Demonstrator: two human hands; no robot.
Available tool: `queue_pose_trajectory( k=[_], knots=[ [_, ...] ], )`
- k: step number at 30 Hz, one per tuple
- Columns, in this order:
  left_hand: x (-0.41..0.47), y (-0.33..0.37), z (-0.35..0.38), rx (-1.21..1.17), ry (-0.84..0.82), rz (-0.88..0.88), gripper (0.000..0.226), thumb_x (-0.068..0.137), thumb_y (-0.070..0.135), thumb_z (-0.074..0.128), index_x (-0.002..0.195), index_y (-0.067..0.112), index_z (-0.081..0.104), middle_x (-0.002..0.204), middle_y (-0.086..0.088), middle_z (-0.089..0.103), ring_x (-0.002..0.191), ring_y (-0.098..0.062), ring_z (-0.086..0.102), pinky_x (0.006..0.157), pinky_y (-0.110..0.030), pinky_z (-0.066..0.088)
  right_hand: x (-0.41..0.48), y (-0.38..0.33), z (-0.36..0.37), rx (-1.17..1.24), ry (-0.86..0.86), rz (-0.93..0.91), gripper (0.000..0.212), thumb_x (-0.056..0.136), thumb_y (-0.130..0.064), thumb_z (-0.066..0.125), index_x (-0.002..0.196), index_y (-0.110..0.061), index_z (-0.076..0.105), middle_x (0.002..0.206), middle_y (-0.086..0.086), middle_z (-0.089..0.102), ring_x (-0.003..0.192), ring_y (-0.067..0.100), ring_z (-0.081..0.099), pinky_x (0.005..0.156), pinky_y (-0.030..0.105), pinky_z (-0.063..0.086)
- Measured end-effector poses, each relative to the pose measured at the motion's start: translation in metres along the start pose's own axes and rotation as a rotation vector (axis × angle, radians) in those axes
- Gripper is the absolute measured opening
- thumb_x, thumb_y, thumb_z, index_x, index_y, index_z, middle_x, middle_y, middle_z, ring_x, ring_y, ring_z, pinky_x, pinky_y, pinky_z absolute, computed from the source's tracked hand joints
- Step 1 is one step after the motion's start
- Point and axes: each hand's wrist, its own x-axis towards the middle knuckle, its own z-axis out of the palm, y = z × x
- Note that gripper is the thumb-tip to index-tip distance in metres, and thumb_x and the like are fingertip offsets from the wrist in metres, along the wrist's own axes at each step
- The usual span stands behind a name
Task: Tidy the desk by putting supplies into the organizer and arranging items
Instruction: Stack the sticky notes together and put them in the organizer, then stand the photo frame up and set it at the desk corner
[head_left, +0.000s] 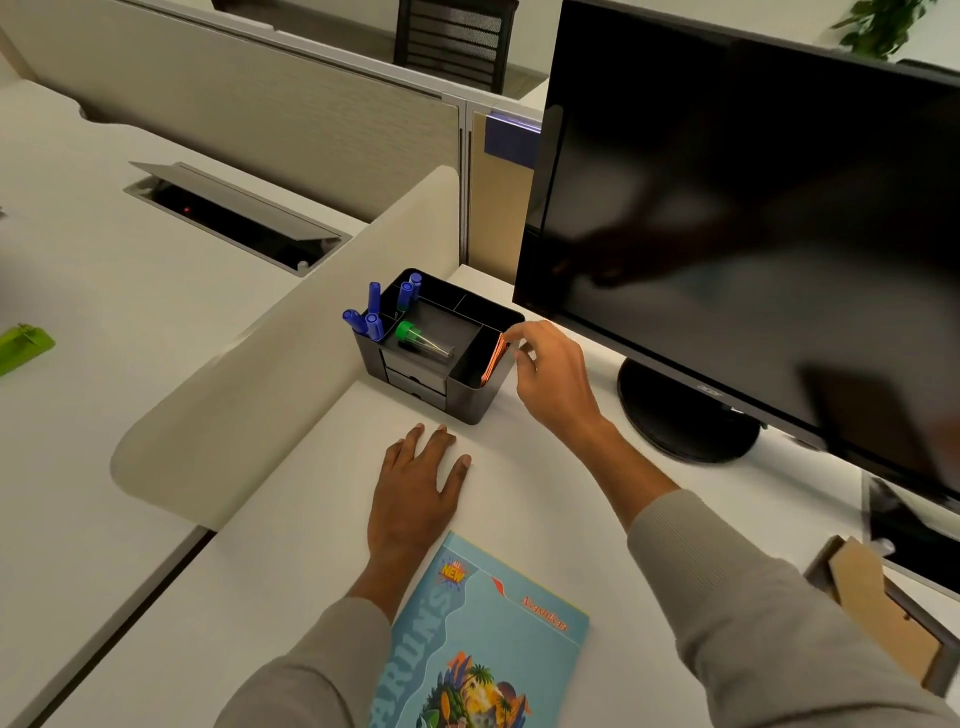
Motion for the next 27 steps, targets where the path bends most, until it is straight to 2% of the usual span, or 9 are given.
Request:
queue_pose_trajectory(
  k=[5, 9, 14, 17, 20, 23, 27],
  knots=[
    [0.000, -0.001, 0.000, 0.018, 0.001, -0.002, 0.051, 0.097, 0.061, 0.045, 0.141, 0.036, 0.050, 0.156, -0.001, 0.040, 0.143, -0.023, 0.035, 0.117, -0.040, 0.035, -0.039, 0.009, -0.007, 0.061, 0.060, 0.026, 0.018, 0.094, -0.004, 0.059, 0.106, -0.012, 0.069, 0.109, 0.004, 0.069, 0.094, 0.010, 0.060, 0.084, 0.023, 0.055],
    [0.000, 0.001, 0.000, 0.015, -0.010, -0.007, 0.054, 0.097, 0.062, 0.045, 0.143, 0.035, 0.049, 0.157, -0.002, 0.040, 0.144, -0.025, 0.034, 0.118, -0.040, 0.032, -0.074, 0.017, -0.018, 0.115, 0.067, 0.088, 0.014, 0.095, -0.009, 0.060, 0.104, -0.012, 0.070, 0.108, 0.002, 0.070, 0.088, 0.007, 0.060, 0.076, 0.009, 0.049],
    [-0.002, 0.000, 0.000, -0.026, -0.016, 0.027, 0.053, 0.096, 0.058, 0.050, 0.141, 0.031, 0.051, 0.155, -0.004, 0.042, 0.146, -0.024, 0.031, 0.120, -0.043, 0.030, -0.116, 0.031, -0.040, 0.163, 0.048, 0.192, 0.015, 0.098, -0.018, 0.059, 0.105, -0.012, 0.070, 0.103, 0.000, 0.071, 0.087, 0.010, 0.064, 0.073, 0.009, 0.048],
    [0.001, 0.001, 0.003, -0.121, 0.011, 0.026, 0.046, 0.095, 0.054, 0.055, 0.130, 0.025, 0.062, 0.147, -0.002, 0.053, 0.144, -0.022, 0.035, 0.117, -0.044, 0.033, -0.143, 0.039, -0.055, 0.165, 0.057, 0.214, 0.013, 0.098, -0.017, 0.058, 0.101, -0.013, 0.070, 0.097, -0.002, 0.072, 0.085, 0.009, 0.065, 0.072, 0.009, 0.048],
    [-0.004, 0.016, 0.002, -0.272, 0.061, 0.005, 0.035, 0.095, 0.045, 0.061, 0.115, 0.018, 0.069, 0.128, -0.003, 0.066, 0.132, -0.026, 0.050, 0.111, -0.045, 0.040, -0.170, 0.045, -0.068, 0.190, 0.058, 0.275, 0.013, 0.098, -0.015, 0.057, 0.098, -0.014, 0.070, 0.091, -0.007, 0.072, 0.084, 0.009, 0.066, 0.072, 0.016, 0.051],
    [-0.021, 0.040, 0.000, -0.327, 0.099, 0.038, 0.026, 0.095, 0.038, 0.066, 0.109, 0.016, 0.071, 0.114, 0.000, 0.071, 0.114, -0.022, 0.060, 0.101, -0.032, 0.044, -0.198, 0.048, -0.075, 0.208, 0.057, 0.320, 0.013, 0.098, -0.016, 0.057, 0.097, -0.015, 0.069, 0.090, -0.008, 0.071, 0.084, 0.007, 0.067, 0.072, 0.015, 0.051],
    [-0.052, 0.073, 0.002, -0.348, 0.047, 0.072, 0.027, 0.094, 0.039, 0.066, 0.110, 0.018, 0.071, 0.113, 0.006, 0.071, 0.112, -0.014, 0.059, 0.095, -0.021, 0.039, -0.232, 0.048, -0.083, 0.248, 0.075, 0.399, 0.012, 0.098, -0.017, 0.058, 0.098, -0.017, 0.070, 0.090, -0.012, 0.071, 0.085, 0.007, 0.066, 0.072, 0.016, 0.051]
  ],
)
